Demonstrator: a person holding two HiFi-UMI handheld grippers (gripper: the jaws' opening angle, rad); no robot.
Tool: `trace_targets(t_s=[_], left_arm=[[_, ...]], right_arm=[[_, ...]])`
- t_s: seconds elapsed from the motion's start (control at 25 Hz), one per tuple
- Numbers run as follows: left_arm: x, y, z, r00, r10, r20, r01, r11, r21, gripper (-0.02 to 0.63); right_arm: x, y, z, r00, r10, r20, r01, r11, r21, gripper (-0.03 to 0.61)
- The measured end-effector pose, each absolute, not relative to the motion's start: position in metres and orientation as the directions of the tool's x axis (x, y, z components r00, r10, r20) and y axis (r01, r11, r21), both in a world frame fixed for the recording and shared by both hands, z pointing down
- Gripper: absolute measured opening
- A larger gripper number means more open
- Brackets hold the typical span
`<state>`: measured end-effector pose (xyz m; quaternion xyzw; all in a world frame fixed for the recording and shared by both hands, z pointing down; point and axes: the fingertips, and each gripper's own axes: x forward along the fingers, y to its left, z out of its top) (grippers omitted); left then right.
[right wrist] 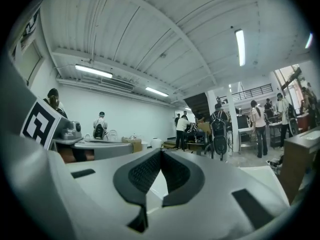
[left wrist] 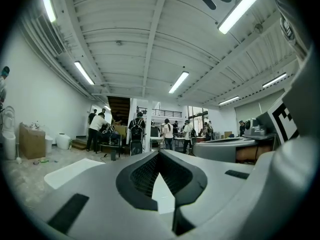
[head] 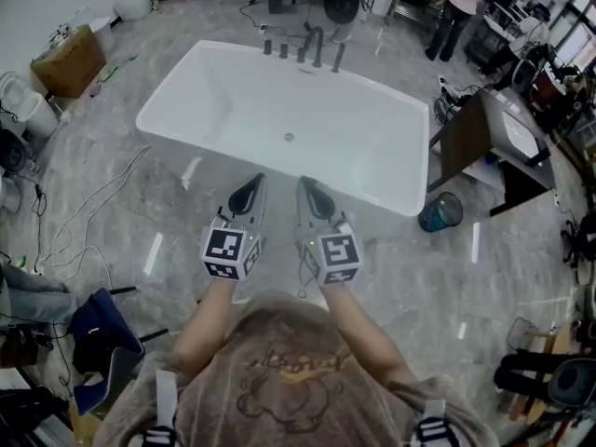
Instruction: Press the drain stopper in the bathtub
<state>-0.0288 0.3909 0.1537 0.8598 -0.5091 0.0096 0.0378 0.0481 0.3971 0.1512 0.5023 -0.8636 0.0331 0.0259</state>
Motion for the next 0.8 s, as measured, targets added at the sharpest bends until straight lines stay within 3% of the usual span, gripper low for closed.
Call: trace_targets(t_s=[0.36, 0.8], left_arm=[[-0.022, 0.352, 0.165, 0.465, -0.883, 0.055, -0.884, -0.462, 0.07, 0.005], [-0.026, 0.247, 0.178, 0.544, -0.836, 0.076, -0.839, -0.542, 0.038, 0.005]], right_arm=[[0.057, 0.361, 0.174, -0.524, -0.843, 0.121, -0.851, 0.525, -0.023, -0.002], [0.046, 0.265, 0.191, -0.488, -0.864, 0.124, -0.873, 0.486, -0.042, -0.002]])
